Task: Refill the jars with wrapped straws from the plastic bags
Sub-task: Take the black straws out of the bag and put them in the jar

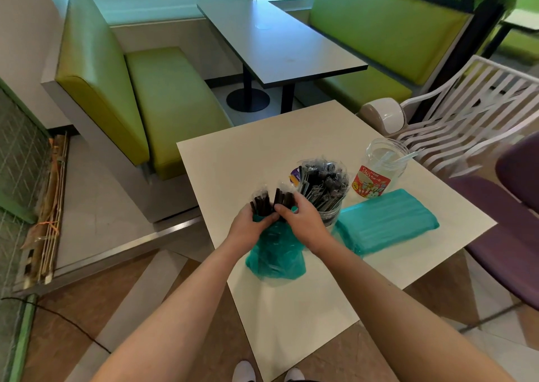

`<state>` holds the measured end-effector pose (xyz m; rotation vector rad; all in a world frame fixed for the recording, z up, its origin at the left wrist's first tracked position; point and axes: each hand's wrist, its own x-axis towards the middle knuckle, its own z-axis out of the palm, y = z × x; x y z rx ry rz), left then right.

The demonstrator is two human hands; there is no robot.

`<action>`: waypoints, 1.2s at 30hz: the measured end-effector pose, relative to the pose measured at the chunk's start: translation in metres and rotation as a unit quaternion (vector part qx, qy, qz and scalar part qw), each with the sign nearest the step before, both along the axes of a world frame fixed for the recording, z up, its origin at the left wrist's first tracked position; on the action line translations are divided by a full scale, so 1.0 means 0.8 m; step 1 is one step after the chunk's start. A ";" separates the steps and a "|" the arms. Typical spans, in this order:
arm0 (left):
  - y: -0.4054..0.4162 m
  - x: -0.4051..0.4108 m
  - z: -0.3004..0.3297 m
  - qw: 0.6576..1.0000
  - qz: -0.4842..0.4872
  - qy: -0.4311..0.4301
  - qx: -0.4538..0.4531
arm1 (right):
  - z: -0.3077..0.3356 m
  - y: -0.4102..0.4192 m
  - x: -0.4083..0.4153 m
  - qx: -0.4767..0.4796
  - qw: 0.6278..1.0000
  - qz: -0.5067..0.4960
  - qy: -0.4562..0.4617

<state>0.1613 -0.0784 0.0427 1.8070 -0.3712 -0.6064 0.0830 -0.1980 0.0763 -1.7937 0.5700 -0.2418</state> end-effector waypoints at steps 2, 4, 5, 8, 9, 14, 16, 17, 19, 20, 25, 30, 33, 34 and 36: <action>-0.002 -0.001 0.002 1.000 0.004 0.001 0.000 | 0.003 0.001 -0.002 -0.001 1.000 -0.008 -0.009; -0.003 -0.001 0.004 1.000 0.002 -0.001 0.004 | 0.003 0.000 -0.004 -0.006 1.000 -0.016 -0.007; -0.003 -0.001 0.005 1.000 -0.001 -0.003 0.007 | 0.003 -0.001 -0.004 -0.008 1.000 -0.020 -0.001; -0.003 -0.001 0.004 1.000 -0.007 -0.007 0.024 | 0.004 -0.007 -0.007 0.003 0.999 -0.032 0.015; -0.003 -0.001 0.003 1.000 -0.007 -0.008 0.029 | 0.005 -0.008 -0.007 0.005 0.999 -0.032 0.016; -0.006 -0.002 0.003 0.999 -0.002 -0.011 0.037 | 0.022 -0.010 -0.008 -0.038 0.999 -0.014 0.000; -0.009 -0.003 0.005 0.999 0.000 -0.014 0.042 | 0.033 -0.011 -0.006 -0.057 0.998 -0.003 0.002; -0.010 -0.002 0.006 0.999 0.000 -0.018 0.043 | 0.039 -0.013 -0.004 -0.068 0.998 -0.002 0.003; -0.012 -0.002 0.008 0.999 0.002 -0.026 0.045 | 0.054 -0.020 -0.002 -0.083 0.996 -0.011 -0.004; -0.013 -0.001 0.009 0.999 0.003 -0.030 0.044 | 0.063 -0.024 -0.001 -0.090 0.996 -0.017 -0.010; -0.014 0.003 0.010 0.997 0.001 -0.049 0.061 | 0.118 -0.052 0.002 -0.125 0.988 -0.068 -0.054; -0.016 0.004 0.010 0.996 0.002 -0.053 0.072 | 0.157 -0.070 0.001 -0.149 0.976 -0.123 -0.105; -0.017 0.004 0.011 0.995 -0.002 -0.054 0.082 | 0.164 -0.070 0.000 -0.182 0.967 -0.132 -0.116; -0.017 0.004 0.011 0.995 -0.003 -0.055 0.084 | 0.164 -0.069 -0.001 -0.195 0.966 -0.128 -0.114; -0.017 0.004 0.010 0.995 -0.003 -0.054 0.085 | 0.161 -0.064 -0.004 -0.218 0.964 -0.109 -0.103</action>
